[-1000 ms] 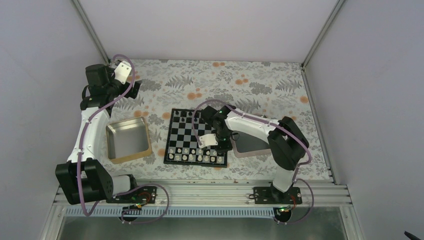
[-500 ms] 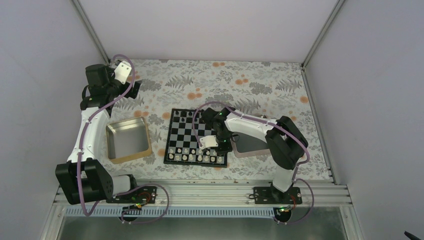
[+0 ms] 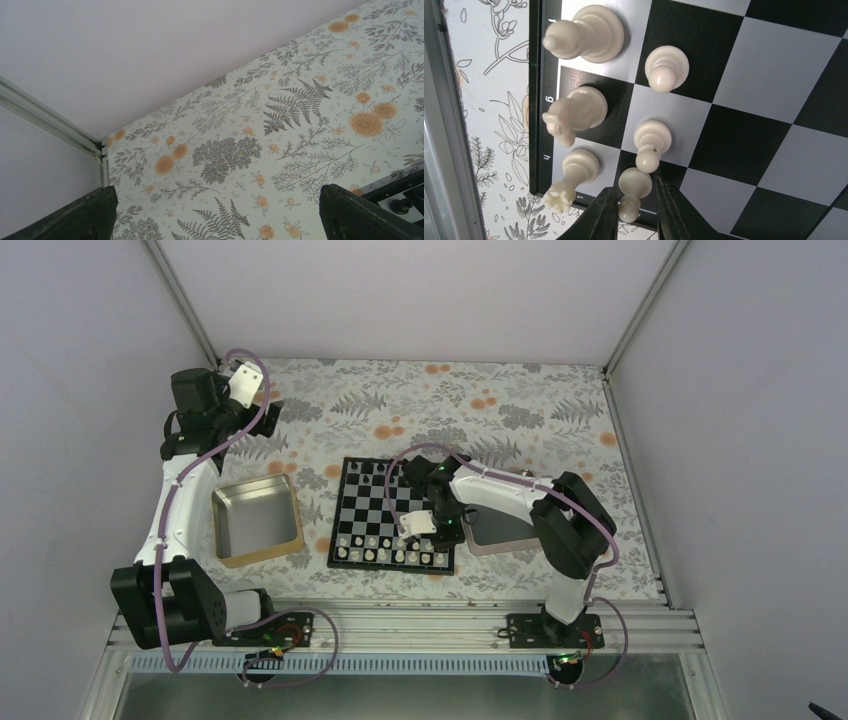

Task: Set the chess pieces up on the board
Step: Place the chess piece on the chessboard, then reset both arms

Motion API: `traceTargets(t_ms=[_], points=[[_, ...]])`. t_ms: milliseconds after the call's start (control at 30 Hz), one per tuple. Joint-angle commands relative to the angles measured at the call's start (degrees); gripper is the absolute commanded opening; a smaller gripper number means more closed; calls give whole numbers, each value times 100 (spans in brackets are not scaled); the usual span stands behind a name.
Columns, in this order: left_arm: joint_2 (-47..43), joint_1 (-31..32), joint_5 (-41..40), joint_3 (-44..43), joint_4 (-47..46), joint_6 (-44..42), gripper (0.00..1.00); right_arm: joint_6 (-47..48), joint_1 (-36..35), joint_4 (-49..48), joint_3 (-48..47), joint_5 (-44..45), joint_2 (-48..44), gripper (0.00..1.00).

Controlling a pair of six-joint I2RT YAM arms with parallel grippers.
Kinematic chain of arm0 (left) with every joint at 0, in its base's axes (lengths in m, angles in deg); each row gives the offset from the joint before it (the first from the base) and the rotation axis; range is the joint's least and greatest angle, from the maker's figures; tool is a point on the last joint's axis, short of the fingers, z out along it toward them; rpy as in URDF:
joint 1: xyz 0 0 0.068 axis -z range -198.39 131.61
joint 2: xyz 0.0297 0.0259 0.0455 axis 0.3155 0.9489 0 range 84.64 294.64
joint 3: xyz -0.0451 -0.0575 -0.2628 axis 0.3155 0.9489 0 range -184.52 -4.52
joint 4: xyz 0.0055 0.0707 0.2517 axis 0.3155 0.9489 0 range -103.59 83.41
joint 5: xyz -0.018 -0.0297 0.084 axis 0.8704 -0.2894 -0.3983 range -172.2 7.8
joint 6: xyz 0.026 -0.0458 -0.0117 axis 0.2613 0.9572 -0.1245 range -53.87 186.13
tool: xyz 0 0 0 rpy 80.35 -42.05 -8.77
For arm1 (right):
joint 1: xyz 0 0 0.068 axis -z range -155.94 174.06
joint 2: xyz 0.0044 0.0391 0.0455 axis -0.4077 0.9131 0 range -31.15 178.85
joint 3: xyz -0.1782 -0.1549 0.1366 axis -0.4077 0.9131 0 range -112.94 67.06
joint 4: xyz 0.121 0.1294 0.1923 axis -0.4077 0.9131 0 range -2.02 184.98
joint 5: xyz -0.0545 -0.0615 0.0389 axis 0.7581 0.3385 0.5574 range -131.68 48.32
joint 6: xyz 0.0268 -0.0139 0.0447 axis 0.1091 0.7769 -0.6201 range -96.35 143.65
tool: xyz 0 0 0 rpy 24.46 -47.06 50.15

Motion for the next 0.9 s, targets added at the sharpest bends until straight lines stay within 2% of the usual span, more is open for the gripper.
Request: traceTargets(t_ms=[0,133,267,433,467,500,533,667,767,867], points=[[-48,-39,112,-88,-48,70,100,2,73,-45,35,81,33,23],[-50,-39,109,-88,-38,61,100,-25,164,171,-9,34,-246,26],[-51,-39,125,-65,-50,55,100,-147,293,437,271,208,-934,32],[-24,-39,160,-117,-41,63,100,28,1106,414,189,646,-1929,42],[-24,-39,172,-116,-38,70,100,137,1302,315,84,721,-2091,52],[-32,-39,172,-121,-35,72,100,264,1532,135,0,773,-2257,90],[-53,-39,170,-117,-47,70,100,403,1789,-191,-59,786,-2421,99],[-106,-36,166,-85,-57,70,100,-5,2801,-2244,43,1156,-2896,100],[-138,-39,170,-91,-43,79,100,-534,3597,-2617,-346,552,-2602,100],[-145,-39,199,-79,-64,87,100,-1202,3698,-3594,-112,1220,-2232,100]])
